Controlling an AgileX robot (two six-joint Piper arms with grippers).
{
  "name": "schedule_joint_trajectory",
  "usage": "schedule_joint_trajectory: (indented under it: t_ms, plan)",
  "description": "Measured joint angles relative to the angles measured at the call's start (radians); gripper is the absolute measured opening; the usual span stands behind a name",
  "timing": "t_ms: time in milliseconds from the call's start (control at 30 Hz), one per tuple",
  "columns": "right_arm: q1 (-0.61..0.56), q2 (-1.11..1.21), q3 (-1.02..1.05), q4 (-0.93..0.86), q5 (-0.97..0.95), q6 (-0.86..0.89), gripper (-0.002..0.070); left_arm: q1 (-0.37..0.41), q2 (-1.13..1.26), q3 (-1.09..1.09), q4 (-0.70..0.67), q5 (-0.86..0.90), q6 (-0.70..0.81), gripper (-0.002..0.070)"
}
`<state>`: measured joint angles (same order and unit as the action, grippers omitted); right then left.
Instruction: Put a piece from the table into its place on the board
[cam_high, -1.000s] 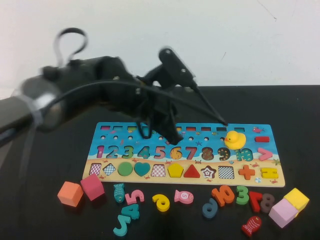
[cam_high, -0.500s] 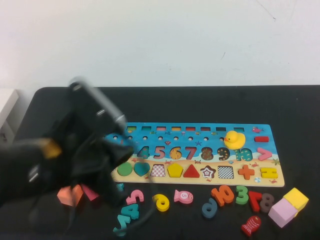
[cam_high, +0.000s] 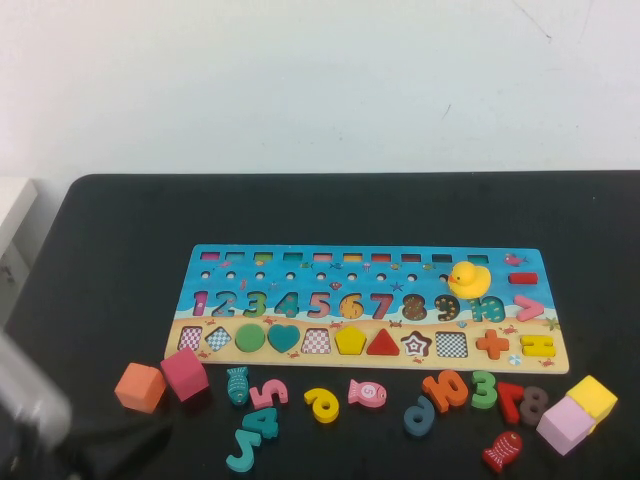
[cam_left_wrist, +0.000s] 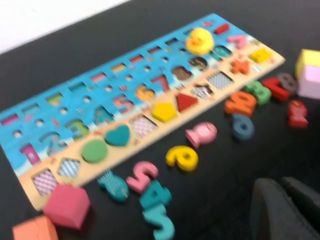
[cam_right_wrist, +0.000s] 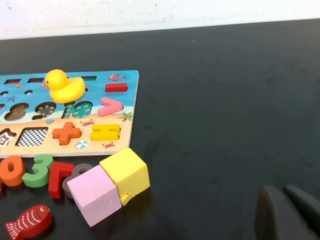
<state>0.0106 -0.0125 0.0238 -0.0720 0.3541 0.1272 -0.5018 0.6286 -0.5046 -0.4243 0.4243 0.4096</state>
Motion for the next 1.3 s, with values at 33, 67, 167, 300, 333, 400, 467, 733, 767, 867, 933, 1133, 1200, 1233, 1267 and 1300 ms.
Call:
schedule_joint_trajectory:
  t_ms: [33,67,167,300,333,400,467,733,767,867,933,1133,1200,1233,1267,1300]
  plan:
    - [0.0,0.0,0.0,0.0,0.0,0.0,0.0019,0.0,-0.022,0.005,0.003,0.03,-0.002,0.0]
    - [0.0,0.0,0.0,0.0,0.0,0.0,0.0018,0.0,-0.048,0.01,0.013,0.053,-0.002,0.0]
    - [0.0,0.0,0.0,0.0,0.0,0.0,0.0019,0.0,-0.112,0.014,0.061,0.106,-0.009,0.0]
    - [0.0,0.0,0.0,0.0,0.0,0.0,0.0019,0.0,-0.176,0.014,0.2,0.141,-0.081,0.0]
    - [0.0,0.0,0.0,0.0,0.0,0.0,0.0019,0.0,-0.188,0.014,0.243,0.148,-0.133,0.0]
    - [0.0,0.0,0.0,0.0,0.0,0.0,0.0019,0.0,-0.216,0.014,0.354,0.17,-0.243,0.0]
    - [0.0,0.0,0.0,0.0,0.0,0.0,0.0019,0.0,-0.244,0.024,0.451,0.186,-0.353,0.0]
    - [0.0,0.0,0.0,0.0,0.0,0.0,0.0019,0.138,-0.409,0.243,0.542,0.018,-0.553,0.0]
    - [0.0,0.0,0.0,0.0,0.0,0.0,0.0019,0.166,-0.438,0.273,0.525,-0.01,-0.553,0.0]
    - [0.0,0.0,0.0,0.0,0.0,0.0,0.0019,0.288,-0.541,0.406,0.498,-0.13,-0.55,0.0]
    - [0.0,0.0,0.0,0.0,0.0,0.0,0.0019,0.344,-0.583,0.458,0.493,-0.168,-0.55,0.0]
    - [0.0,0.0,0.0,0.0,0.0,0.0,0.0018,0.472,-0.636,0.524,0.481,-0.185,-0.549,0.0]
    - [0.0,0.0,0.0,0.0,0.0,0.0,0.0019,0.5,-0.638,0.524,0.478,-0.19,-0.537,0.0]
    - [0.0,0.0,0.0,0.0,0.0,0.0,0.0019,0.511,-0.639,0.524,0.471,-0.193,-0.529,0.0]
    - [0.0,0.0,0.0,0.0,0.0,0.0,0.0019,0.518,-0.64,0.524,0.461,-0.196,-0.517,0.0]
    - [0.0,0.0,0.0,0.0,0.0,0.0,0.0019,0.523,-0.64,0.524,0.444,-0.188,-0.501,0.0]
